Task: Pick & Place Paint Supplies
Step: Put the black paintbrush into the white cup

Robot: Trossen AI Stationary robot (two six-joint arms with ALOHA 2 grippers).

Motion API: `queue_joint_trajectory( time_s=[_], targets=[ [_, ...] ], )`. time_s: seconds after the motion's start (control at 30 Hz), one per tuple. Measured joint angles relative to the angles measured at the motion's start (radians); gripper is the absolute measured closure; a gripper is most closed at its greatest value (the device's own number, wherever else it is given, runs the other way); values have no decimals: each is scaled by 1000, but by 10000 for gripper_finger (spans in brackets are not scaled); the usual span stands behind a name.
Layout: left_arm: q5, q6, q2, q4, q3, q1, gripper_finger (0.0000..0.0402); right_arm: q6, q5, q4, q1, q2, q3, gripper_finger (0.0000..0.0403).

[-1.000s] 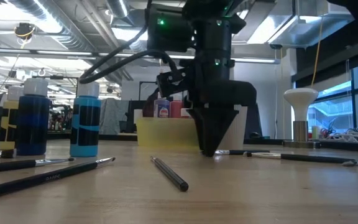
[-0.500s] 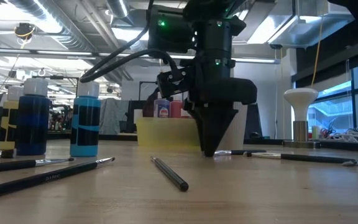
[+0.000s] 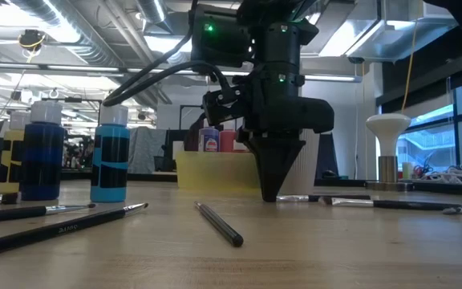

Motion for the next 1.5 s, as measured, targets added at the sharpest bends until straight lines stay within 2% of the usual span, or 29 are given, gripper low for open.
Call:
queue_joint_trajectory(
  time_s=[0.17,0.4,0.5,0.73,0.93,1.13,1.23,1.33,1.5],
  targets=[
    [0,0,4,0,0,0,71,-5,41,-17,9,1,2,400],
    [2,0,6,0,0,0,71,35,107,-156,48,9,79,401],
    [3,0,6,0,0,0,71,59,144,-238,81,8,142,402],
    [5,0,6,0,0,0,71,60,152,-298,164,-12,335,402],
    [5,0,6,0,0,0,71,47,283,-452,255,-45,556,403],
    [5,-1,9,-1,0,-25,71,163,384,-628,357,-127,703,403],
    [-4,-1,12,-1,0,-40,71,192,410,-633,412,-221,675,403],
    [-14,-2,17,-6,0,-51,71,288,455,-631,467,-323,655,403],
    [-17,-1,29,-8,0,-57,71,391,586,-629,581,-493,554,403]
  ],
)
